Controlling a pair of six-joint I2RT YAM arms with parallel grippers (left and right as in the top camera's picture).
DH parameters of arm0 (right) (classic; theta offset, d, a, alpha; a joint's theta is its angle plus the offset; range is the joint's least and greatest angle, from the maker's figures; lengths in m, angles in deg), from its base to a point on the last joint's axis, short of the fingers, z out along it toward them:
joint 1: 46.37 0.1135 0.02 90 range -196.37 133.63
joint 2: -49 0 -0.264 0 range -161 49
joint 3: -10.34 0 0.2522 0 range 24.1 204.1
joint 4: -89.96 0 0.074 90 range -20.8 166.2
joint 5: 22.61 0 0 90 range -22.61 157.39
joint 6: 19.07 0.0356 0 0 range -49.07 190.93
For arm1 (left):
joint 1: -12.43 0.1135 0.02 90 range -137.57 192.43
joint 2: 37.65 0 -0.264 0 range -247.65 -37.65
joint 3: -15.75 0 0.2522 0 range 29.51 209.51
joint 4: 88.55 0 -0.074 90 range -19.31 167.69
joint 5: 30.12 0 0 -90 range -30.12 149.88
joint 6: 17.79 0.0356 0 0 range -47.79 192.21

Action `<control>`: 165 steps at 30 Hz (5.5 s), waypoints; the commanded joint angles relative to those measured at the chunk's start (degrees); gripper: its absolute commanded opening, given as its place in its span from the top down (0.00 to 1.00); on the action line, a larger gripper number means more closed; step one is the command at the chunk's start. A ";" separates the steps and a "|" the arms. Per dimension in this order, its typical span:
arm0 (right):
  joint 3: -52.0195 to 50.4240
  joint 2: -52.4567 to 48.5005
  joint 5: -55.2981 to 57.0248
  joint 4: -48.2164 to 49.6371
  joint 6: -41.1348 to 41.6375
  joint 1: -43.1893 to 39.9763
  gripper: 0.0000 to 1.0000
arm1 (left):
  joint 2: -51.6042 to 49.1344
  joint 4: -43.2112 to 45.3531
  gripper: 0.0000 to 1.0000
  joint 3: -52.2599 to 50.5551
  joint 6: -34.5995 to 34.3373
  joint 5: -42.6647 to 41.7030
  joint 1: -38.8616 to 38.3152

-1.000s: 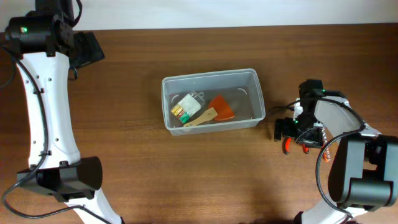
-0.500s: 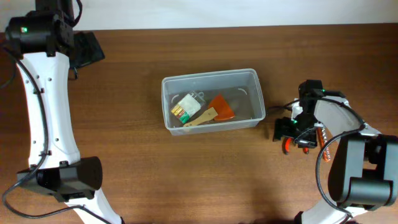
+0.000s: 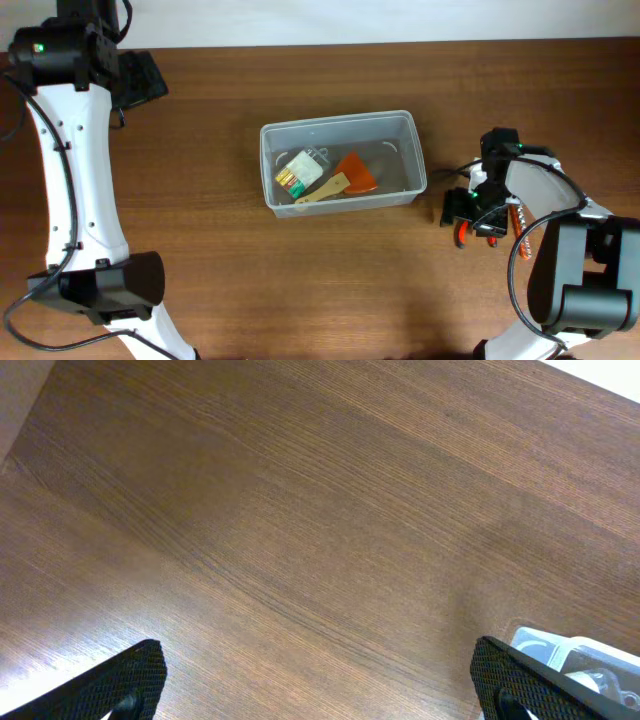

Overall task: Pack container
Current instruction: 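Lower the right gripper onto the red pliers' handles and grasp, then lift the pliers with the right gripper and carry them over the box, then lower the pliers into the box, open the right gripper, withdraw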

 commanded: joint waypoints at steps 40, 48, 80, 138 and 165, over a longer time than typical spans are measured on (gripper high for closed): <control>-4.98 -0.37 2.21 5.33 2.58 -0.15 0.78 | 0.48 -0.04 0.01 0.13 -0.33 -0.07 0.04; -4.98 -0.37 2.21 5.53 2.58 -0.15 0.89 | 0.48 -0.04 0.01 0.13 -0.33 -0.07 0.04; 35.08 -0.35 5.68 -15.30 -1.44 3.37 0.96 | 0.48 -0.04 0.01 0.13 -0.33 -0.07 0.04; 41.92 -12.96 7.52 -12.09 7.37 30.95 0.50 | 0.48 -0.04 0.01 0.13 -0.33 -0.07 0.04; 62.88 5.51 15.74 -41.09 0.55 -12.37 0.41 | 0.48 -0.04 0.01 0.13 -0.33 -0.07 0.00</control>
